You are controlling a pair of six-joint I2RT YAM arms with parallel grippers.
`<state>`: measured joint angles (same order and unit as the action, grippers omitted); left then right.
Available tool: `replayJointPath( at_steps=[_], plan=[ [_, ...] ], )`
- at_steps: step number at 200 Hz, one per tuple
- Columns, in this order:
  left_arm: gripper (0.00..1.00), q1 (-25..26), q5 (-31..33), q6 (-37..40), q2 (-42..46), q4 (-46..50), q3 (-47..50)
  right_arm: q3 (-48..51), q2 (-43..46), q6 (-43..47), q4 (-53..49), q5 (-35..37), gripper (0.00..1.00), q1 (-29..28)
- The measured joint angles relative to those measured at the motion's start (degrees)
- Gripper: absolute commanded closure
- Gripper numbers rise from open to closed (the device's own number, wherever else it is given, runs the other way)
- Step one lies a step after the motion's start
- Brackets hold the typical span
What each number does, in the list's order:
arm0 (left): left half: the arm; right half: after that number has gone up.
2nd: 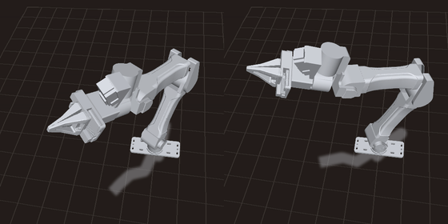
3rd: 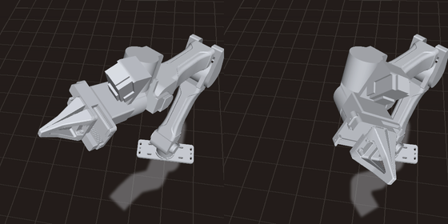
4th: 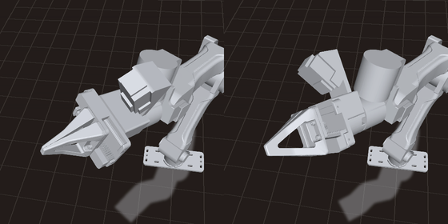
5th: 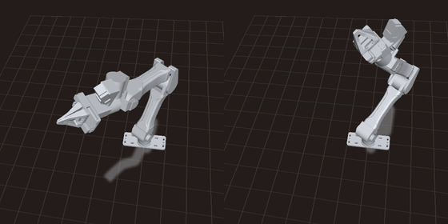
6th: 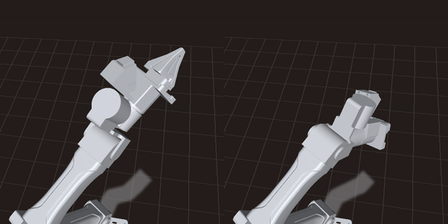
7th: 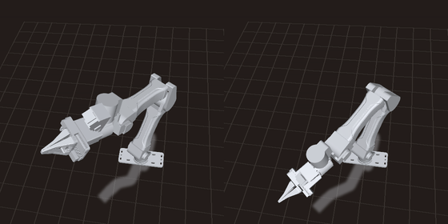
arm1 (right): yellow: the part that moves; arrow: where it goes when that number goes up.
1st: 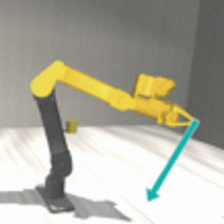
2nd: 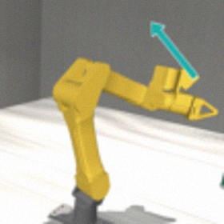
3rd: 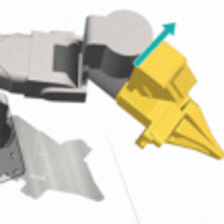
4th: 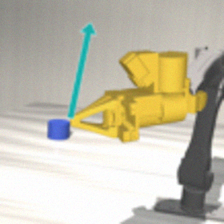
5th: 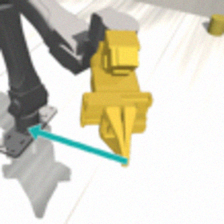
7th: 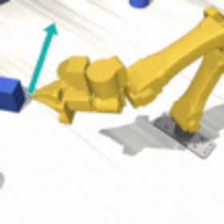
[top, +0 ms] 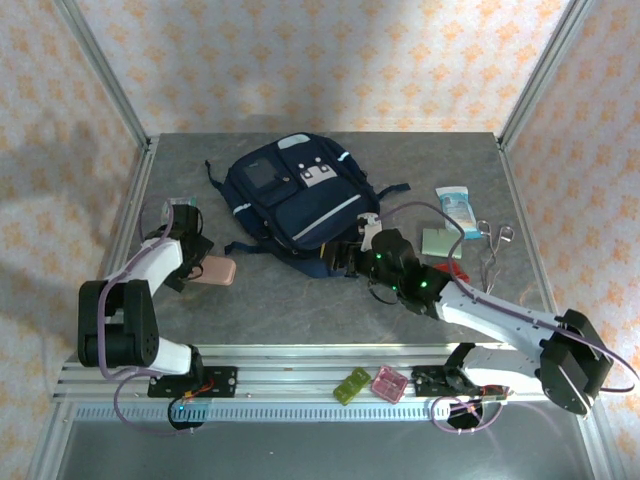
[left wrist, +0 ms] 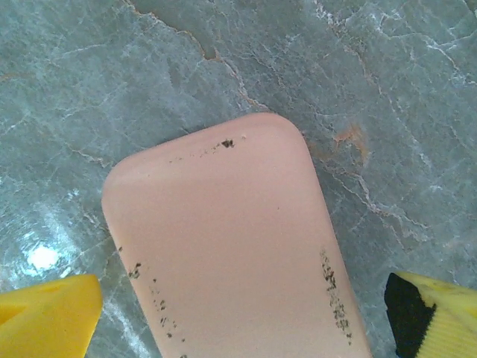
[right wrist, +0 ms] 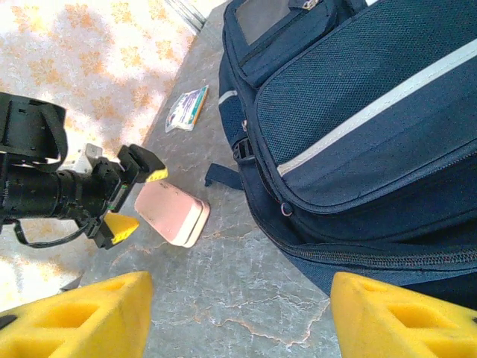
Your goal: Pack the student bag
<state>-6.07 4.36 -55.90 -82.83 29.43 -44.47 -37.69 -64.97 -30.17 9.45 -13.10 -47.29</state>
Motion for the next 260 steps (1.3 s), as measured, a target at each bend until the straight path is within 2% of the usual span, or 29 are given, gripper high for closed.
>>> replayJointPath(
  at_steps=[16,26,67,89,119,138,167,221,260],
  plan=[
    [0.01,0.0,0.5,0.0,-3.0,-0.6,-0.8,0.0,0.4,0.0,0.0,0.2,0.37,0.0],
    [0.04,0.0,0.6,0.0,-5.1,-1.1,-1.3,0.0,0.7,0.0,0.0,0.3,0.37,0.0],
    [0.45,0.0,1.1,0.5,-8.2,-1.4,-2.4,0.0,1.4,0.0,0.0,0.9,0.37,0.0],
    [0.58,-0.1,-0.3,1.4,-6.3,-2.2,-1.6,0.0,1.3,0.0,0.0,0.9,0.37,0.0],
    [0.59,0.1,-4.3,1.8,-0.2,-3.9,-0.8,0.0,-0.4,0.0,0.1,-0.2,0.38,0.0],
    [0.58,2.0,-6.1,1.6,4.3,-4.8,-0.8,0.0,-2.6,0.0,0.7,-1.9,0.38,0.0],
    [0.58,9.1,-8.5,-0.7,8.2,-5.0,-3.3,-0.3,-6.5,-0.1,2.9,-5.2,0.38,0.0],
    [0.57,24.5,-10.7,-6.6,8.5,-7.6,-11.1,-2.3,-10.4,-0.9,9.1,-10.8,0.34,0.0],
    [0.57,31.0,-11.5,-8.8,7.9,-9.4,-15.9,-3.6,-10.8,-1.4,13.4,-11.4,0.34,0.0]
  ],
)
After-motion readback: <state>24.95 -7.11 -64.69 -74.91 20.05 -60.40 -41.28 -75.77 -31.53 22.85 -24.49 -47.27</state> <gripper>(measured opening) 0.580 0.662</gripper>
